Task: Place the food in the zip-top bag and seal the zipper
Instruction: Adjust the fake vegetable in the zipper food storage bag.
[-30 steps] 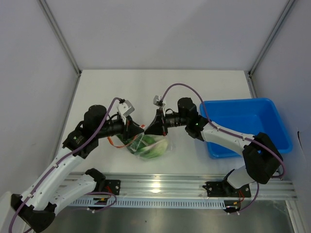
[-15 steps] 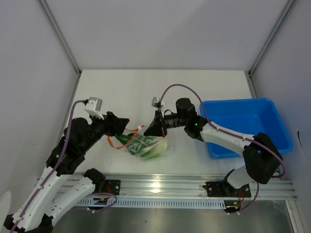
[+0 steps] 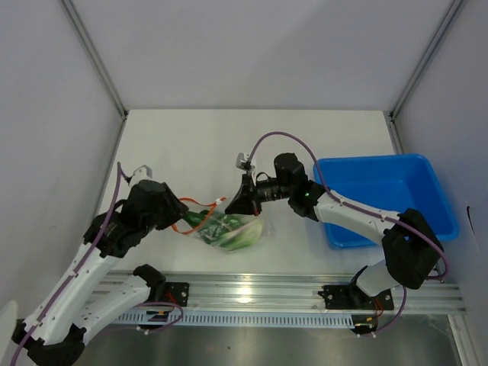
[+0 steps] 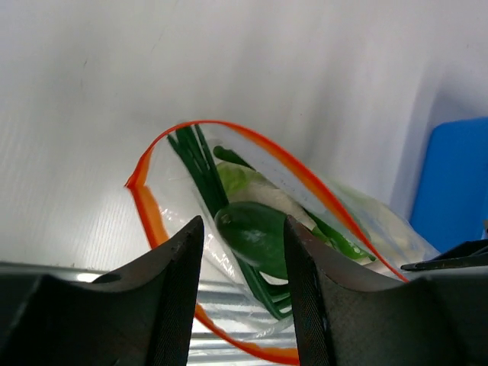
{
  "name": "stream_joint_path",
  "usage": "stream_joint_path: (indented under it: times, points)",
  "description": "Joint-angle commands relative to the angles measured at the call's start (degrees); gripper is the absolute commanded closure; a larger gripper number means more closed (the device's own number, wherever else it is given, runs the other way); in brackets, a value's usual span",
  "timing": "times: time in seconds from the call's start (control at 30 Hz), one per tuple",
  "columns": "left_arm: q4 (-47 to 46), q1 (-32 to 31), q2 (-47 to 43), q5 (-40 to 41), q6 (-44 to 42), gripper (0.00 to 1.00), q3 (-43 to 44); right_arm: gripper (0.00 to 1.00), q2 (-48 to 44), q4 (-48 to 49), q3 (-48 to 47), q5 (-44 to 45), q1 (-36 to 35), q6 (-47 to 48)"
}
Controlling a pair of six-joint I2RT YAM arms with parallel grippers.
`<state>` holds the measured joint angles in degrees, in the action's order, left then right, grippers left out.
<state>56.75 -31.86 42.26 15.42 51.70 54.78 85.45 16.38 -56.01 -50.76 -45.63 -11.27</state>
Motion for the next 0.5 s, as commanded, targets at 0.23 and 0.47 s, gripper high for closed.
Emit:
stream_joint_path:
  times: [0.23,0.47]
  points:
    - [8.64,0.13,-4.47,0.58,13.07,0.45,-0.11,1.00,-0.81,-1.44,-3.05,0.40,-0.78,3.00]
    - [3.81,0.13,-1.84,0.66,14.39,0.35,-1.08,1.00,-1.16,-1.70,-2.97,0.66,-0.95,3.09]
